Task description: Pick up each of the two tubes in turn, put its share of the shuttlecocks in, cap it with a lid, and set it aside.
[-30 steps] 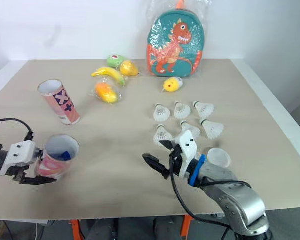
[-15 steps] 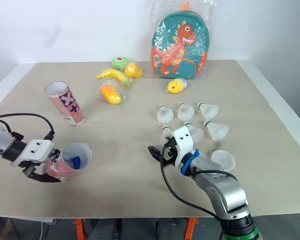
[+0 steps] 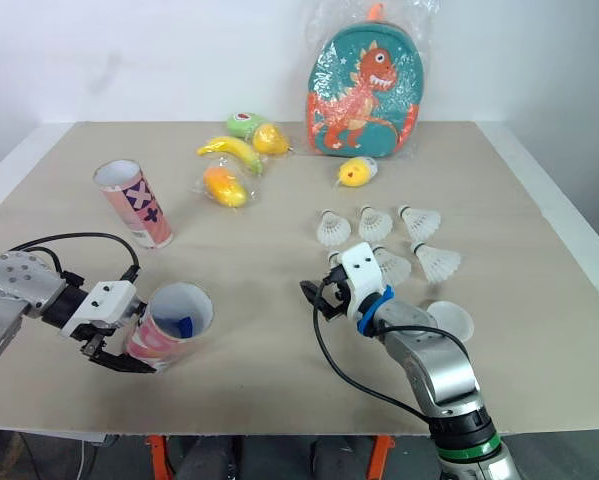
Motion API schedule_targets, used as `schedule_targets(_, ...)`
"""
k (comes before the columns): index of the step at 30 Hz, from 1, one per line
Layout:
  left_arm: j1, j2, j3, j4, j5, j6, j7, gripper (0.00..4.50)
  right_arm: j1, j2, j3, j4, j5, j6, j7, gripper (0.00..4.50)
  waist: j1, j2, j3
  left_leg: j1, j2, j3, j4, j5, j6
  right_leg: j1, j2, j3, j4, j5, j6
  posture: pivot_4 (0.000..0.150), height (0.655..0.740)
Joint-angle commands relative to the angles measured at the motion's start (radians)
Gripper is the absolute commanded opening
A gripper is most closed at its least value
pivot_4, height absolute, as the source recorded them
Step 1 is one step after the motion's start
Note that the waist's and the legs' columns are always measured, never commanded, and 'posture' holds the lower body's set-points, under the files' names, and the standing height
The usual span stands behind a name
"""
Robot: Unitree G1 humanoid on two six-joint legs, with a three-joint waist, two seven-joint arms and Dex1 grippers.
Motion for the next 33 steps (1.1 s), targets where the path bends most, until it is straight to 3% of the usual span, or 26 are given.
schedule_targets(1, 0.015, 0.017, -0.058, 0.006, 0.025, -0.019, -0.002, 3.16, -0.029, 0.021, -0.008, 0.010, -0.035, -0.019, -0.026, 4.50, 0.000, 0.000, 0.000, 0.000, 0.000, 0.000, 0.000, 0.000, 0.000, 0.000, 0.000, 0.000, 0.000, 0.000, 0.000, 0.150, 0.7347)
schedule_targets(5, 0.016, 0.030, -0.077, 0.018, 0.035, -0.041, -0.002, 3.06, -0.030, 0.050, -0.008, 0.011, -0.060, -0.015, -0.046, 3.33, -0.003, 0.000, 0.000, 0.000, 0.000, 0.000, 0.000, 0.000, 0.001, 0.000, 0.000, 0.000, 0.000, 0.000, 0.000, 0.150, 0.7347)
schedule_targets(9, 0.013, 0.037, -0.082, 0.018, 0.027, -0.047, -0.002, 3.06, -0.024, 0.071, -0.003, -0.011, -0.063, -0.008, -0.040, 1.43, -0.005, 0.000, 0.000, 0.001, 0.000, 0.000, 0.000, 0.000, 0.001, 0.000, 0.001, 0.000, 0.000, 0.000, -0.001, 0.150, 0.7347)
schedule_targets(10, 0.013, 0.038, -0.083, 0.018, 0.025, -0.047, -0.002, 3.06, -0.022, 0.074, -0.001, -0.018, -0.061, -0.010, -0.034, 0.72, -0.006, 0.000, 0.000, 0.001, 0.000, 0.000, 0.000, 0.000, 0.001, 0.000, 0.001, 0.000, 0.000, 0.000, -0.001, 0.150, 0.7347)
schedule_targets(12, 0.013, 0.038, -0.086, 0.017, 0.022, -0.046, -0.002, 3.06, -0.015, 0.079, 0.000, -0.034, -0.051, -0.009, -0.019, 0.07, -0.006, 0.000, 0.000, 0.001, 0.000, 0.000, 0.000, 0.000, 0.001, 0.000, 0.001, 0.000, 0.000, 0.000, -0.001, 0.150, 0.7347)
schedule_targets(18, 0.014, 0.041, -0.100, 0.024, 0.028, -0.055, -0.002, 3.06, 0.011, 0.073, -0.057, -0.153, 0.093, -0.013, 0.116, 0.07, -0.007, 0.000, 0.000, 0.001, 0.001, 0.000, 0.000, -0.001, 0.001, 0.000, 0.001, 0.000, 0.001, -0.001, -0.001, 0.150, 0.7347)
schedule_targets(25, -0.004, 0.051, -0.132, 0.053, 0.023, -0.069, -0.002, 3.06, -0.022, -0.148, -0.169, -0.335, 0.357, -0.096, 0.503, 0.07, -0.007, 0.001, 0.000, 0.002, 0.001, 0.000, 0.000, -0.001, 0.002, 0.001, 0.000, 0.000, 0.000, -0.001, 0.000, 0.150, 0.7347)
schedule_targets(33, -0.078, 0.052, -0.192, 0.102, -0.002, -0.069, -0.002, 3.06, -0.273, -0.245, 0.009, -0.210, 0.300, -0.149, 0.724, 0.07, -0.022, 0.002, 0.000, 0.009, 0.002, 0.001, 0.000, -0.002, 0.003, 0.002, 0.001, 0.000, 0.001, 0.000, -0.003, 0.150, 0.7347)
